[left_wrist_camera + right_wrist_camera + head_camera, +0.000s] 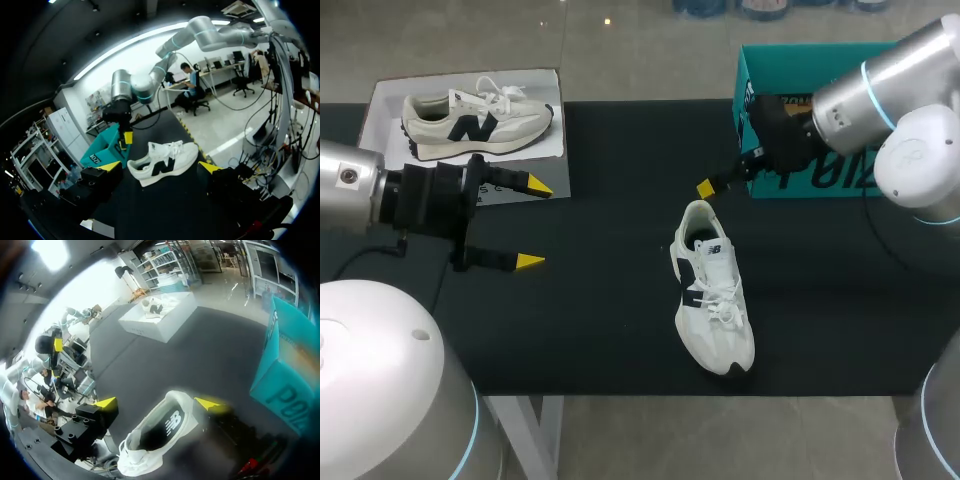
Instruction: Take the shoe out of the shoebox, open the shoe tongue, remove and reinsert the insole, then place the shoe into the shoebox
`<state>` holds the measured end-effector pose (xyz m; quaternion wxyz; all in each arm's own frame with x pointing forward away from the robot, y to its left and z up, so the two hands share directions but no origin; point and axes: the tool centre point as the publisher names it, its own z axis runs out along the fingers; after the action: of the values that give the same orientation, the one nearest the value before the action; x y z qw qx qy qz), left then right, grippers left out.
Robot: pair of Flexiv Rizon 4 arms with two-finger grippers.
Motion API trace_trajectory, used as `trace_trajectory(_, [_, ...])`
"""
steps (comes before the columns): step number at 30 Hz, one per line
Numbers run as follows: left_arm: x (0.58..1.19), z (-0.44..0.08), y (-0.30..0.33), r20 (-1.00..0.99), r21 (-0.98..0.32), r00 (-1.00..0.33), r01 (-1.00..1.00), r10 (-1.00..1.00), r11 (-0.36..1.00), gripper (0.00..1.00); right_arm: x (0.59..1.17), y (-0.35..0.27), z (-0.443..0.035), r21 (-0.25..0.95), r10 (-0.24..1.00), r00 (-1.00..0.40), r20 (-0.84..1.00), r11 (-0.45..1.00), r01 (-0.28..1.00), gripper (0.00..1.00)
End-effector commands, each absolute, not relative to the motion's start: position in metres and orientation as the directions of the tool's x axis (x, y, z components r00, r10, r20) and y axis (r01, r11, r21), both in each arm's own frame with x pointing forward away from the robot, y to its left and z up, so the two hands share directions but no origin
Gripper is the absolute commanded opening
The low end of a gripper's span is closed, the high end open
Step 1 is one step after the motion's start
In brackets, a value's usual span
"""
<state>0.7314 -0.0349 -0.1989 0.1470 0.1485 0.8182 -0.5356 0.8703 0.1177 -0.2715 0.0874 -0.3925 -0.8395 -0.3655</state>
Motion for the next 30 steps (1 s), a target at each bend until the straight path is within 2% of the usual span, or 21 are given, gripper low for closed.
trace_trajectory(1, [0.732, -0.199, -0.035, -0.399, -0.832, -0.913, 0.400, 0.087, 0.383, 1.00, 0.856, 0.117, -0.258, 0.460, 0.719, -0.603, 0.347, 0.429, 0.777, 1.00])
trace_trajectory(12, [0.732, -0.199, -0.035, -0.399, -0.832, -0.913, 0.400, 0.087, 0.383, 1.00, 0.823, 0.136, -0.256, 0.383, 0.849, -0.455, 0.267, 0.340, 0.859, 1.00])
trace_trajectory(23, [0.732, -0.199, -0.035, -0.399, -0.832, -0.913, 0.400, 0.087, 0.383, 1.00, 0.795, 0.151, -0.249, 0.330, 0.895, -0.418, 0.155, 0.352, 0.876, 1.00])
trace_trajectory(24, [0.732, -0.199, -0.035, -0.399, -0.832, -0.913, 0.400, 0.087, 0.383, 1.00, 0.794, 0.151, -0.250, 0.318, 0.897, -0.416, 0.149, 0.355, 0.879, 0.72])
trace_trajectory(27, [0.732, -0.199, -0.035, -0.399, -0.832, -0.913, 0.400, 0.087, 0.383, 1.00, 0.794, 0.151, -0.256, 0.280, 0.901, -0.414, 0.129, 0.367, 0.887, 0.00])
trace_trajectory(30, [0.732, -0.199, -0.035, -0.399, -0.832, -0.913, 0.400, 0.087, 0.383, 1.00, 0.793, 0.152, -0.259, 0.253, 0.903, -0.411, 0.122, 0.372, 0.893, 0.00])
